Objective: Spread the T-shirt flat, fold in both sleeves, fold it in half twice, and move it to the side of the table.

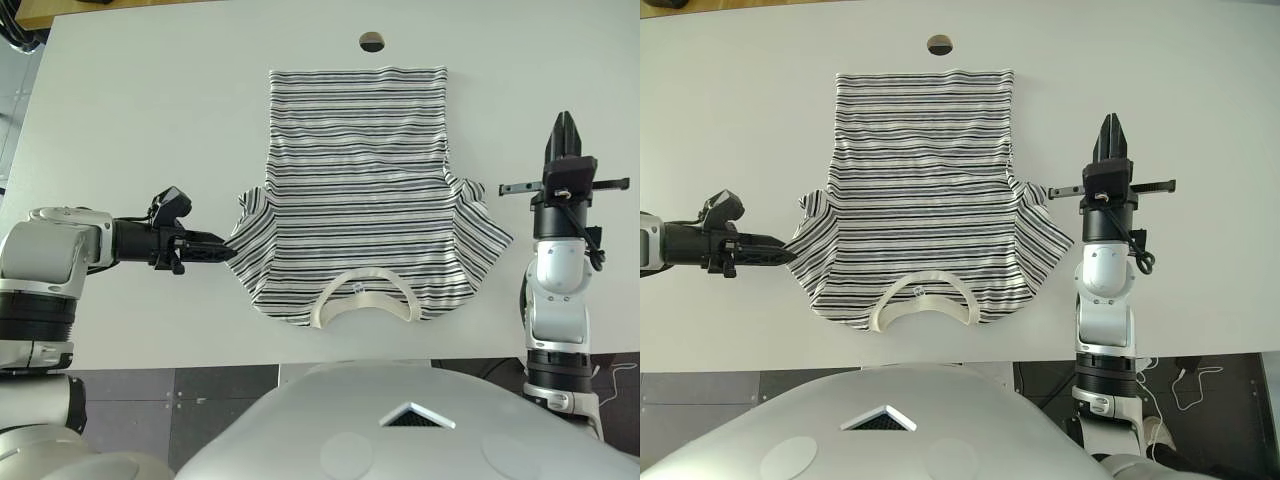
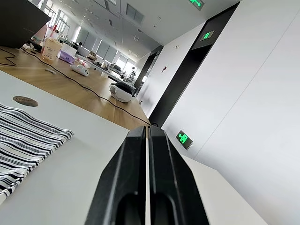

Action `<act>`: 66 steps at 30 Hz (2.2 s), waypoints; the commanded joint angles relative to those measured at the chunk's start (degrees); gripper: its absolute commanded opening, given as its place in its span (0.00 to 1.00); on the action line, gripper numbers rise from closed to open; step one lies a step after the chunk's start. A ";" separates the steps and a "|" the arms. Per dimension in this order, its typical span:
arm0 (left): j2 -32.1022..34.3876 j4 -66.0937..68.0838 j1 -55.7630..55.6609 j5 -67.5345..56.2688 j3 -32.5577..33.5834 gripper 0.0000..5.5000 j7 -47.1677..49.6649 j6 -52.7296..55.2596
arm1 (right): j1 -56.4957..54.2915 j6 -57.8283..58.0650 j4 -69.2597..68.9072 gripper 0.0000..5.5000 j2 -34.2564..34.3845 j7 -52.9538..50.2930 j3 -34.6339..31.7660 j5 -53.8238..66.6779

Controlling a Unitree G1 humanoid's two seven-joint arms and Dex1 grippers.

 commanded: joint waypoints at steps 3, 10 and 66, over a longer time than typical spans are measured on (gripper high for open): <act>0.75 1.11 -0.17 0.98 -0.37 0.17 0.21 -1.37 | -0.63 0.78 -0.22 0.02 0.03 -0.16 0.18 -0.24; 0.99 -1.19 -0.37 -0.71 1.63 0.02 -0.56 -2.95 | -0.60 0.80 -0.33 0.02 -0.02 -0.21 0.22 -0.34; -30.03 -34.06 12.38 -14.03 7.51 0.14 28.54 -16.38 | 18.87 37.91 -16.69 0.29 -21.43 42.71 -3.74 24.72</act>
